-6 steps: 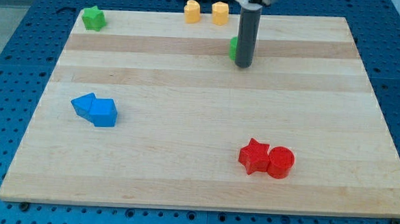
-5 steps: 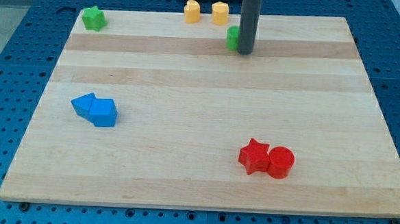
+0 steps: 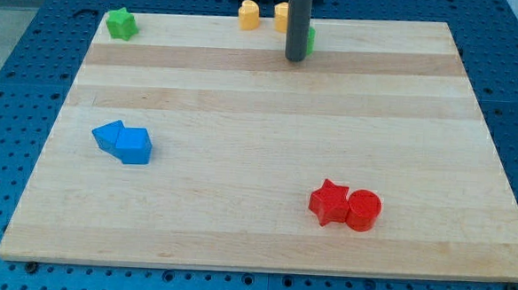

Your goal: Push the green circle right to the yellow hexagon

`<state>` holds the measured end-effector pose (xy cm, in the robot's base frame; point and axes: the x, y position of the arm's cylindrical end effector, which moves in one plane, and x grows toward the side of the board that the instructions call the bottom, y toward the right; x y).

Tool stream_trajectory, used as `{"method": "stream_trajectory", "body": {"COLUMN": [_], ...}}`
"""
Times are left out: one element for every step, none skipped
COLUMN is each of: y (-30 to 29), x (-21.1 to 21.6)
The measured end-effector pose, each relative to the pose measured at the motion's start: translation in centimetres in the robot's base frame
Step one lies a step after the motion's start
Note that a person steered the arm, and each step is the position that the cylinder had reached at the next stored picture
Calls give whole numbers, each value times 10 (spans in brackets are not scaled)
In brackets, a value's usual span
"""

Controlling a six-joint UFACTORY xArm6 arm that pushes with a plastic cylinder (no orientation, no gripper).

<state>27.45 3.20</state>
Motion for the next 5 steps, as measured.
{"method": "stream_trajectory", "body": {"y": [0,0,6,37,69], "x": [-28,-33,-31,-31,-31]}}
